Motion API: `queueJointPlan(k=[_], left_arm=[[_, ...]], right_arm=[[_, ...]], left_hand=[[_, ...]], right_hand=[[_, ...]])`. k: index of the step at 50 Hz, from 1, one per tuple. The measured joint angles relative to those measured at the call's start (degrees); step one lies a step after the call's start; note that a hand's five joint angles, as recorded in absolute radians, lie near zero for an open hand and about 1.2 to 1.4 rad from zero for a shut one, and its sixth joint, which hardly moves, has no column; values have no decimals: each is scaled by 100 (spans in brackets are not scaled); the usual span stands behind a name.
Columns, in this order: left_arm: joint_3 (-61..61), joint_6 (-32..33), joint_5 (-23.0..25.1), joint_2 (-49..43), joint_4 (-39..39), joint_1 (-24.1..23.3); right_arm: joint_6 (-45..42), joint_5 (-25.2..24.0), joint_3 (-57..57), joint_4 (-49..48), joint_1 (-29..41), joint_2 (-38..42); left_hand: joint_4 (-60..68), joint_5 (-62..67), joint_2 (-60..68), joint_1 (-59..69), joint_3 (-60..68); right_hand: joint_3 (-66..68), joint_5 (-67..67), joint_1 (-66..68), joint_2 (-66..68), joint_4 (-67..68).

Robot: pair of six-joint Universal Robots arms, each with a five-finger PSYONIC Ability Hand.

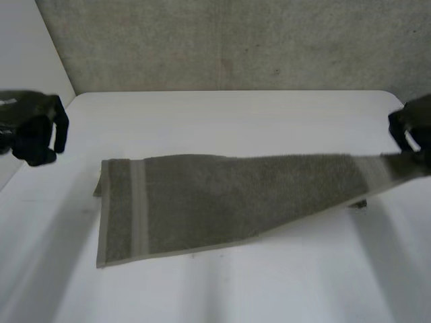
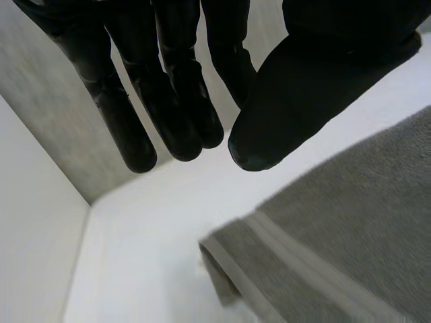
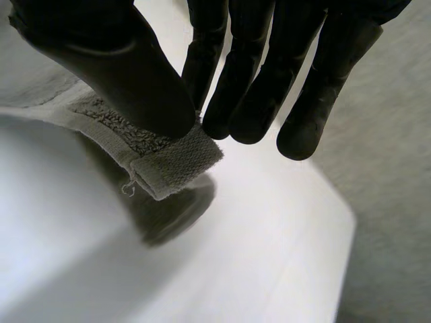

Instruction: Fold the towel.

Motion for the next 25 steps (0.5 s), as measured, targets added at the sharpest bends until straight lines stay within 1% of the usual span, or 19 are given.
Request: queueJointPlan(k=[5,7,8,9,10,11,15,19,22,25], left_arm=[[-164,-1,39,-519,103,-17],[-253,-6,57,-723,230,-39],[-326,-8,68,-842,329,-63],[-366,-7,73,-893,383,-77],[-462,-6,79,-995,496,-112],[-537,-4,84,-1060,582,-141],[-981,9,96,-1277,1056,-302],[-1437,35,138,-1349,1590,-399],[-1886,129,283,-1366,2162,-432],[-2188,267,440,-1369,2531,-428]], right_arm=[[-299,15,222,30,26,464],[-332,7,308,-15,36,615],[-331,0,361,-64,42,700],[-324,-4,383,-99,45,734],[-293,-10,430,-192,49,800],[-265,-14,461,-265,51,837],[-24,-22,631,-820,52,967],[228,-25,832,-1384,44,1006],[432,-38,1073,-1874,32,1012],[538,-54,1278,-2191,20,1012]], left_hand=[[0,0,0,0,0],[-689,-609,-759,-643,-679],[-1474,-1279,-1471,-1363,-1458],[-1833,-1782,-1835,-1726,-1819],[-2429,-2396,-2505,-2406,-2488],[-2859,-2818,-2860,-2744,-2845],[-3912,-3884,-3913,-3804,-3900],[-4218,-4185,-4223,-4108,-4216],[-4233,-4205,-4233,-4119,-4228],[-4233,-4196,-4233,-4119,-4228]], right_hand=[[0,0,0,0,0],[0,0,0,0,0],[0,0,0,0,0],[0,0,0,0,0],[0,0,0,0,0],[0,0,0,0,0],[0,0,15,0,0],[0,0,22,0,0],[0,0,22,0,0],[0,0,24,0,0]])
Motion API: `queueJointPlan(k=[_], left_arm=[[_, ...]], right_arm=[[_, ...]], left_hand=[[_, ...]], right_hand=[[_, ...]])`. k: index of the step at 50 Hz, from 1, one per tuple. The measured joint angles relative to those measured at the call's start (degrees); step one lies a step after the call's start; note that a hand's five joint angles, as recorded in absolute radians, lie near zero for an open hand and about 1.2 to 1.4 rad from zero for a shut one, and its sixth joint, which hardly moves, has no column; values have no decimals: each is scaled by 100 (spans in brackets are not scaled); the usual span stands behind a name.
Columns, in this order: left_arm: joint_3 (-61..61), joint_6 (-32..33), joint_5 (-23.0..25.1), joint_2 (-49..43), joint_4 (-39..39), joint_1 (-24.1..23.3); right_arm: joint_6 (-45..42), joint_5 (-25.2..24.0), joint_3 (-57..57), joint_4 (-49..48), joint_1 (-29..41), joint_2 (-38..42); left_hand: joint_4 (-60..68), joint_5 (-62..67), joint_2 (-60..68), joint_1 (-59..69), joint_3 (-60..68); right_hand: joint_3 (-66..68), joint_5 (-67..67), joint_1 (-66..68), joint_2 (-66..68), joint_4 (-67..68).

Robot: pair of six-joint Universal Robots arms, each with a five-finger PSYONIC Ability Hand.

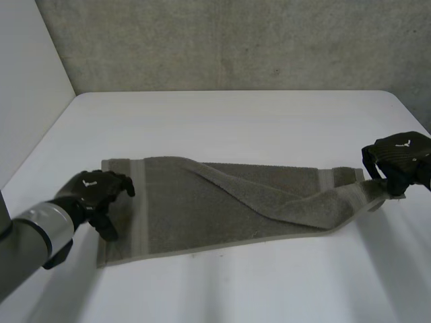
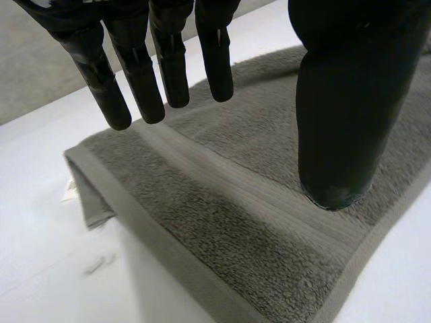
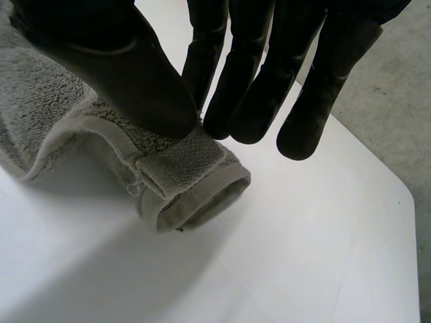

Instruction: Fold the towel.

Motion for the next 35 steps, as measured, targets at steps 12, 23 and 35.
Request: queueJointPlan(k=[12,23,35], left_arm=[[-810,988,452,-169,514,111],[-1114,1116,425,-439,1268,147],[-1185,1108,416,-677,1728,229]], right_arm=[[92,-33,755,-884,-45,101],[82,-31,939,-1099,-46,234],[77,-31,1007,-1165,-40,257]], left_hand=[[525,545,522,519,522],[1102,1121,1111,1090,1111],[1069,1067,1066,1058,1069]], right_hand=[[0,0,1,0,0],[0,29,2,0,0],[0,29,3,0,0]])
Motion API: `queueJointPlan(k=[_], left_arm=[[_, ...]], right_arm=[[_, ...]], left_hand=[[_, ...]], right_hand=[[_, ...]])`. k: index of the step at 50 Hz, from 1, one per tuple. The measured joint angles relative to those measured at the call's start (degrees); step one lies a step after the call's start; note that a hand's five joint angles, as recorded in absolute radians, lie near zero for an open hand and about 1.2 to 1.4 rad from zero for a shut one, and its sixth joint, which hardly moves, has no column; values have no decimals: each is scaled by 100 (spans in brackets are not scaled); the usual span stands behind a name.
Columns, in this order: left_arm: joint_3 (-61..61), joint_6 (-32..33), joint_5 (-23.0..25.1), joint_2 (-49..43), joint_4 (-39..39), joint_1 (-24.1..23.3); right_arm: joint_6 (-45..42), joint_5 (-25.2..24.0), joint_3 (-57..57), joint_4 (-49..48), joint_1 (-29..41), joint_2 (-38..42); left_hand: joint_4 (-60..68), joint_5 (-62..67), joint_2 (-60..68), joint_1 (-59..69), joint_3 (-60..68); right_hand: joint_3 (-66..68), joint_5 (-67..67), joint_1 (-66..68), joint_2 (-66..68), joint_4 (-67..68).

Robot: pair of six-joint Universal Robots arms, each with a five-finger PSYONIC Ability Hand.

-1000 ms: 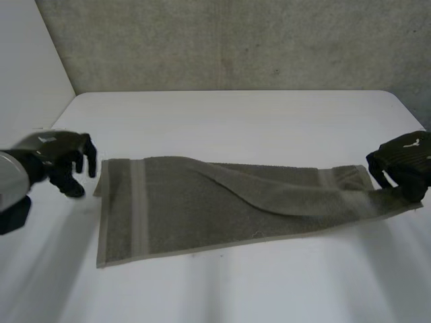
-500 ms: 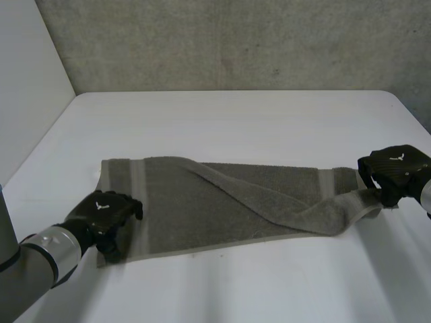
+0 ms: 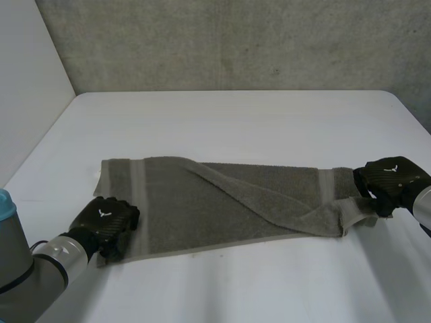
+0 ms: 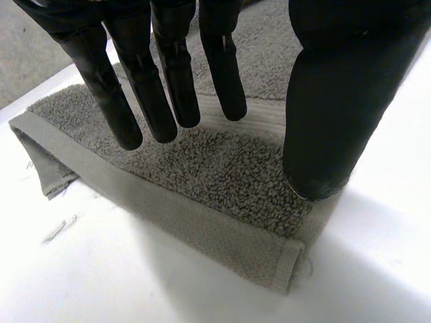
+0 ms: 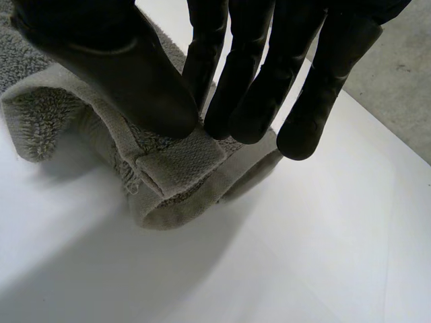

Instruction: Fold the towel.

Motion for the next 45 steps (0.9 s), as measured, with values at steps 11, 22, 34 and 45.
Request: queueJointPlan(k=[11,22,34,45], left_arm=[[14,8,-3,-220,150,50],[20,7,-25,-260,487,58],[32,-17,-73,-257,539,71],[84,-25,-61,336,-216,88]], right_arm=[[-3,0,41,-71,5,25],[-6,0,44,-77,17,93],[-27,0,37,-64,14,91],[-61,42,-35,59,-1,-7]], left_hand=[[375,391,403,397,398],[3012,2951,3025,2902,3009],[3158,3074,3160,3002,3153],[3161,3090,3165,3002,3157]], right_hand=[[0,0,0,0,0],[0,0,0,0,0],[0,0,0,0,0],[0,0,-5,0,0]])
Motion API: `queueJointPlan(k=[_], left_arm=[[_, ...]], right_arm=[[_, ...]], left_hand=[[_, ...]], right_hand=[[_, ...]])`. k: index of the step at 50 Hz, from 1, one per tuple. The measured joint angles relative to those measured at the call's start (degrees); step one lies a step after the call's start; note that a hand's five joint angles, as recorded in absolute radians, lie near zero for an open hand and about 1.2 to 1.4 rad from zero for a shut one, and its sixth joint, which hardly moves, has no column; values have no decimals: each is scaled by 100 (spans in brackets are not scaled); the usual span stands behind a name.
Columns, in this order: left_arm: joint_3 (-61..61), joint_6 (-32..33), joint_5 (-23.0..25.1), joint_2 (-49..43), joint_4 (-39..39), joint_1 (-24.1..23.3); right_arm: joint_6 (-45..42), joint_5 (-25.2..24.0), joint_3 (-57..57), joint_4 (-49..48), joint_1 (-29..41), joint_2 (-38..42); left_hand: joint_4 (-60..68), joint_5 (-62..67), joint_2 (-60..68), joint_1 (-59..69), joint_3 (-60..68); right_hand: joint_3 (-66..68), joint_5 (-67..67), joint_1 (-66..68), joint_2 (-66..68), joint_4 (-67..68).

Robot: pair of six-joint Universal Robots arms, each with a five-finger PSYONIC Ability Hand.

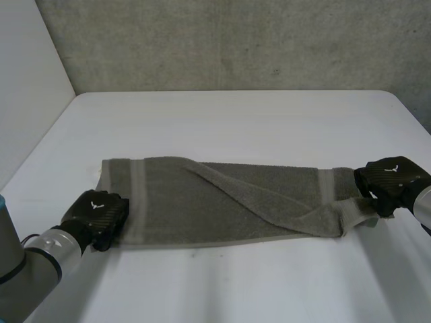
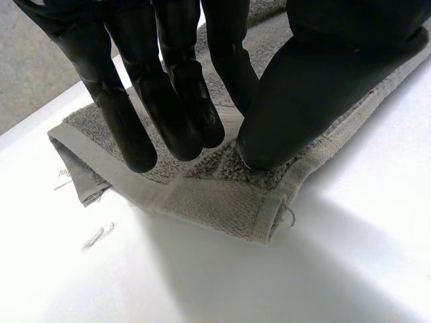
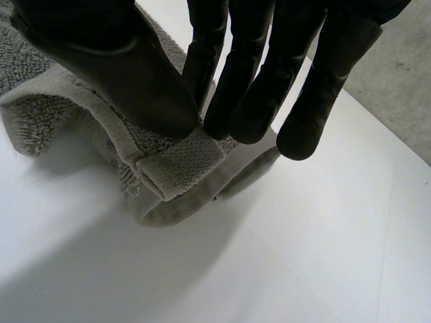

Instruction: Fold the towel.

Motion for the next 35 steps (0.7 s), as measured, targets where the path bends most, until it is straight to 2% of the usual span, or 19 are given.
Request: queueJointPlan(k=[3,5,6,12,29,35], left_arm=[[-11,10,20,38,-51,12],[-30,18,26,-14,10,19],[-49,23,24,-86,87,24],[-111,35,20,-372,389,63],[-140,34,13,-630,786,112],[-121,34,11,-816,948,109]], right_arm=[[-3,-1,24,12,1,-23],[-7,-3,40,14,4,-28],[-11,-8,52,14,9,-28],[-20,-40,89,7,22,-21],[-21,-56,166,-14,25,10],[-21,-51,171,-26,25,31]], left_hand=[[-126,-50,-179,-50,-176],[-930,-813,-1018,-841,-1007],[-1708,-1626,-1709,-1558,-1696],[-2733,-2644,-2740,-2571,-2730],[-2804,-2698,-2794,-2662,-2787],[-2189,-2151,-2187,-2038,-2183]], right_hand=[[0,0,6,0,0],[0,0,6,0,0],[0,0,6,0,0],[0,0,6,0,0],[0,0,7,0,0],[0,0,7,0,0]])
